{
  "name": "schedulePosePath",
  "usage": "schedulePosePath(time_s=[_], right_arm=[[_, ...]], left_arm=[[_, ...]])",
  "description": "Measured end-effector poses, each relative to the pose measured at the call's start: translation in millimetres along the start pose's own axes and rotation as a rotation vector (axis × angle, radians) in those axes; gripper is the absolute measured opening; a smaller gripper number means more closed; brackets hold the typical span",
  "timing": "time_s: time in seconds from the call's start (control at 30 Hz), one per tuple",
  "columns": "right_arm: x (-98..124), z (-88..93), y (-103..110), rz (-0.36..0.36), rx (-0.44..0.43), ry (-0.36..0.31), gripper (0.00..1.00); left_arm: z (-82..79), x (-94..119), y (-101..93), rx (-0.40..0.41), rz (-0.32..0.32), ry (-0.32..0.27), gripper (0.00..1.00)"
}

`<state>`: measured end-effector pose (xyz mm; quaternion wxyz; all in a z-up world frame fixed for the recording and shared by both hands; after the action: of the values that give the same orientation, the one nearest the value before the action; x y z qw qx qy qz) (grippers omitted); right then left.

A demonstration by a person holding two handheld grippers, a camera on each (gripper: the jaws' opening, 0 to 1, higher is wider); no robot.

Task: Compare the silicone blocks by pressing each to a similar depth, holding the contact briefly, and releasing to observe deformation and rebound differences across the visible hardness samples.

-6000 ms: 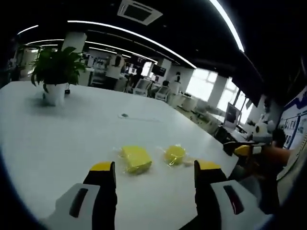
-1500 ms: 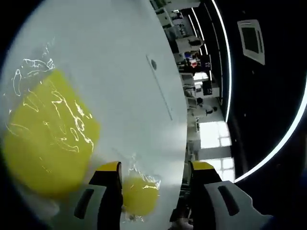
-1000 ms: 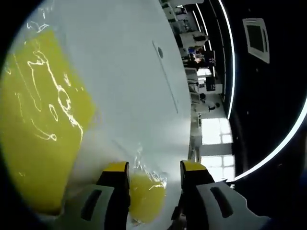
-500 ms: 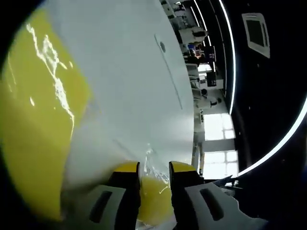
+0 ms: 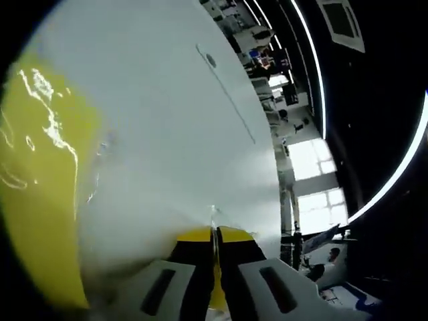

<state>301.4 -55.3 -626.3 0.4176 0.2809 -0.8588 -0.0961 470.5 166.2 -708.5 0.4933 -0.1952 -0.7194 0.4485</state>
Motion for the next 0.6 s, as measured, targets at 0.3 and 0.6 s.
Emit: schedulePosePath(time_s=[0.3, 0.6], right_arm=[[0, -2.2, 0, -0.005, 0.008, -0.001, 0.46], [0, -3.5, 1, -0.008, 0.013, -0.001, 0.46]], left_arm=[[4.8, 7, -14.8, -0.222, -0.083, -0.009, 0.00], [5.3, 11, -28.1, -0.489, -0.137, -0.006, 0.00]])
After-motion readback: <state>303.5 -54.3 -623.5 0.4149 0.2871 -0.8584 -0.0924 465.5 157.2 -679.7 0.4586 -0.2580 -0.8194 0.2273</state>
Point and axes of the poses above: the point that each gripper's makers call its tool centre point, and the gripper's own axes: x roughly backward along the fingers, y roughly to its left, z roughly out of its underside, the point moved 7 cm from there along x, roughly backward along the fingers, and after that the axes turned 14 degrees about y, right-handed, at the moved point
